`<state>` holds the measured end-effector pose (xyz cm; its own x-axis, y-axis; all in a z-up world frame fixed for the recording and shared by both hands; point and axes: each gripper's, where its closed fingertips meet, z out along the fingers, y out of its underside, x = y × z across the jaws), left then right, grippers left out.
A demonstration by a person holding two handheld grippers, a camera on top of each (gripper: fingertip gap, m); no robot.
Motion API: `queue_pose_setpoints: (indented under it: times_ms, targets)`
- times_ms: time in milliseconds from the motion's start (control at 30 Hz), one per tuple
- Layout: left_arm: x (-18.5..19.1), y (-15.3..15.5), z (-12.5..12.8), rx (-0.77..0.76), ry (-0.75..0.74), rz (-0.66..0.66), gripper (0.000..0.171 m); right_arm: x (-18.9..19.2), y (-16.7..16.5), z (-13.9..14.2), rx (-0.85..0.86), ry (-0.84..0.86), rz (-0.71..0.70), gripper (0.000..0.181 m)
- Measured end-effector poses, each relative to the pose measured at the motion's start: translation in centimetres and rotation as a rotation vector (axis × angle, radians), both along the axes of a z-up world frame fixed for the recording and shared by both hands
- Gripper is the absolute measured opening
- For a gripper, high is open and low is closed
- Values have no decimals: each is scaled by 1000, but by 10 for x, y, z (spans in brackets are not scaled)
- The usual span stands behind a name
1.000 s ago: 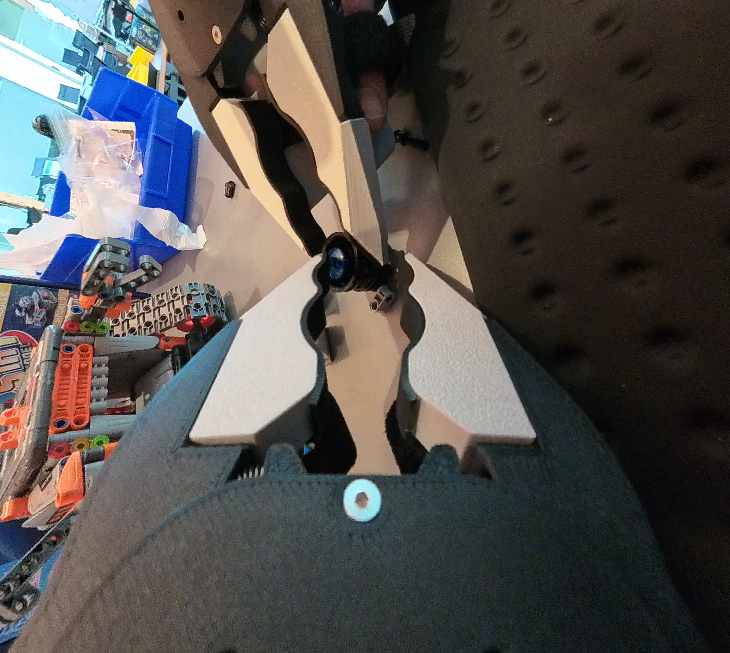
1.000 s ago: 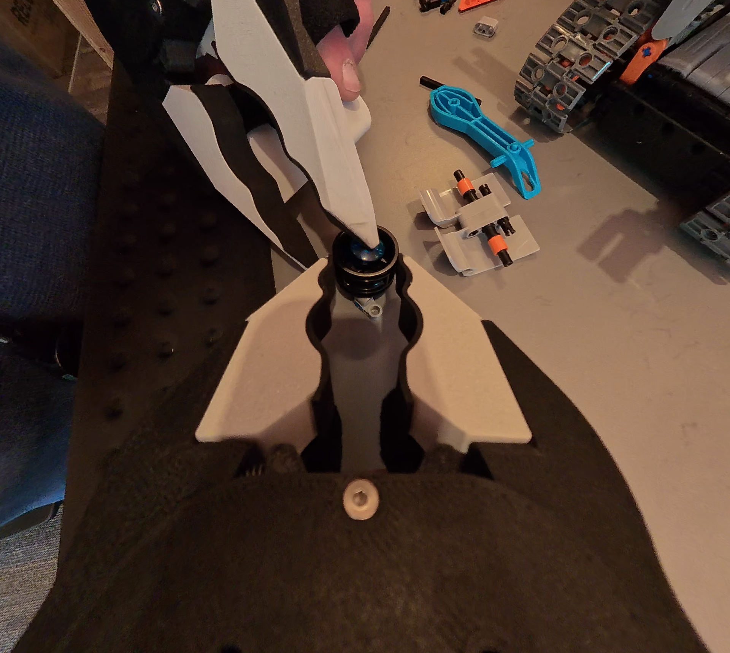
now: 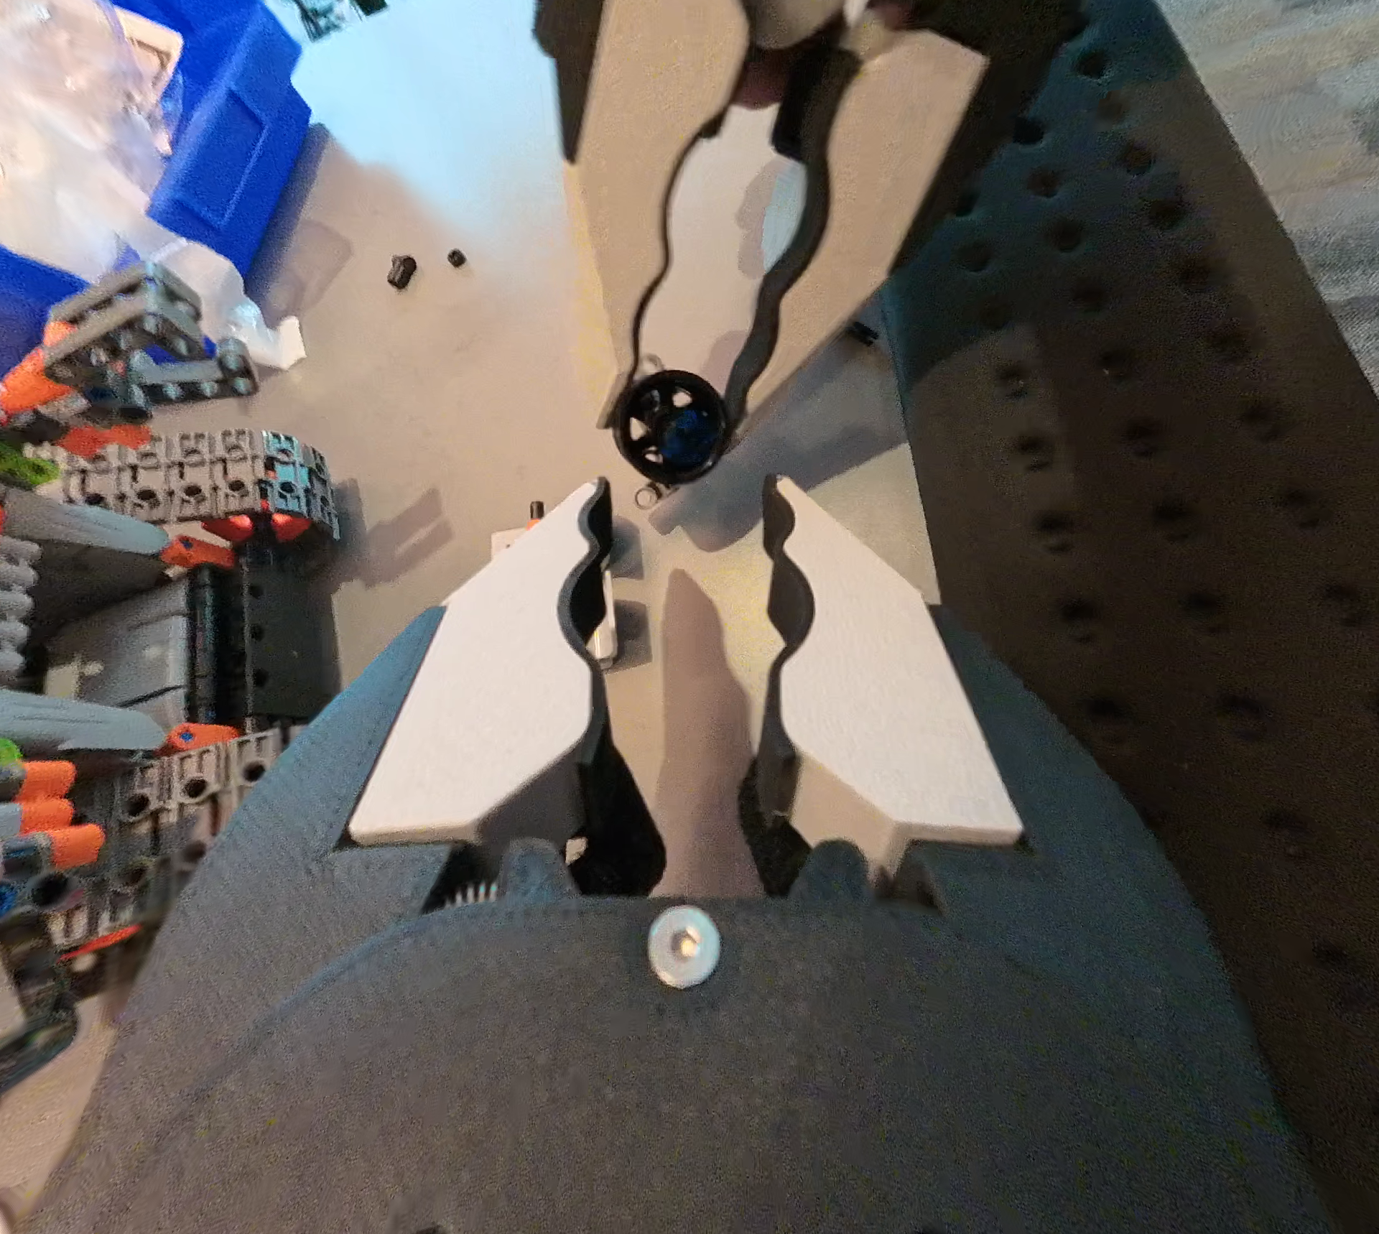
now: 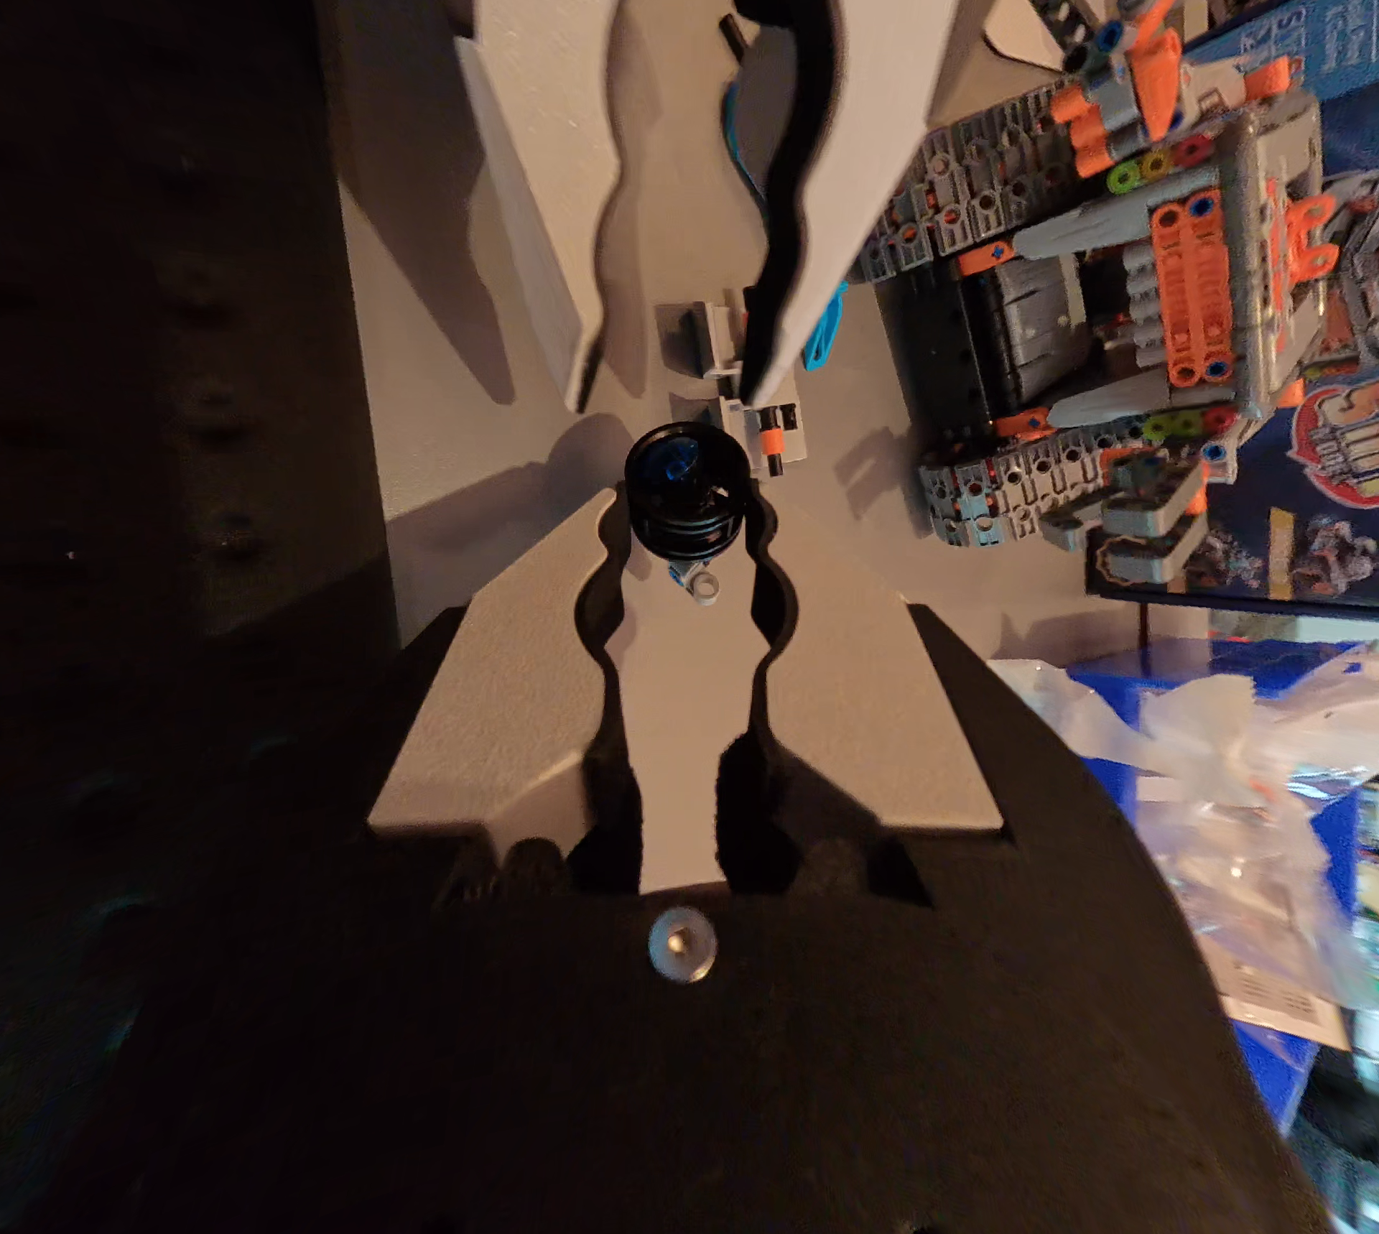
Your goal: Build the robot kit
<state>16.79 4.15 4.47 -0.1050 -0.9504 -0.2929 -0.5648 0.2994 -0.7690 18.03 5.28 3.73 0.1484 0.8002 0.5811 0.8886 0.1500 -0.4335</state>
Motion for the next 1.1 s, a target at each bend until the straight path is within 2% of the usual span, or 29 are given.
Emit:
queue_pose_setpoints:
  times_ms: [100, 300, 367, 433, 500, 667, 767, 967, 1100]
  targets:
    - [4, -3, -1, -85, -5, 16, 44, -2, 0, -5, 38, -69, 17, 28]
    - [7, 4, -13, -124, 57, 71, 41, -6, 6, -4, 166, -144, 48, 28]
    - [7, 7, -10, -113, 47, 83, 30, -9, 6, -3, 224, -178, 81, 28]
    - [7, 10, -8, -132, 41, 106, 29, -9, 7, -1, 261, -198, 88, 28]
    - [8, 8, -9, -154, 46, 94, 27, -8, 6, -2, 205, -160, 77, 28]
    - [9, 9, 5, -210, -25, 87, 20, -6, 5, 5, -4, 98, -4, 28]
    - [8, 11, 7, -151, -29, 81, 16, -4, 5, 5, -32, 123, -16, 28]
    - [7, 13, 12, -139, -54, 79, 6, -4, 3, 9, -71, 174, -29, 28]
    - [7, 9, 16, -209, -67, 63, 22, -5, 2, 12, -89, 234, -41, 28]
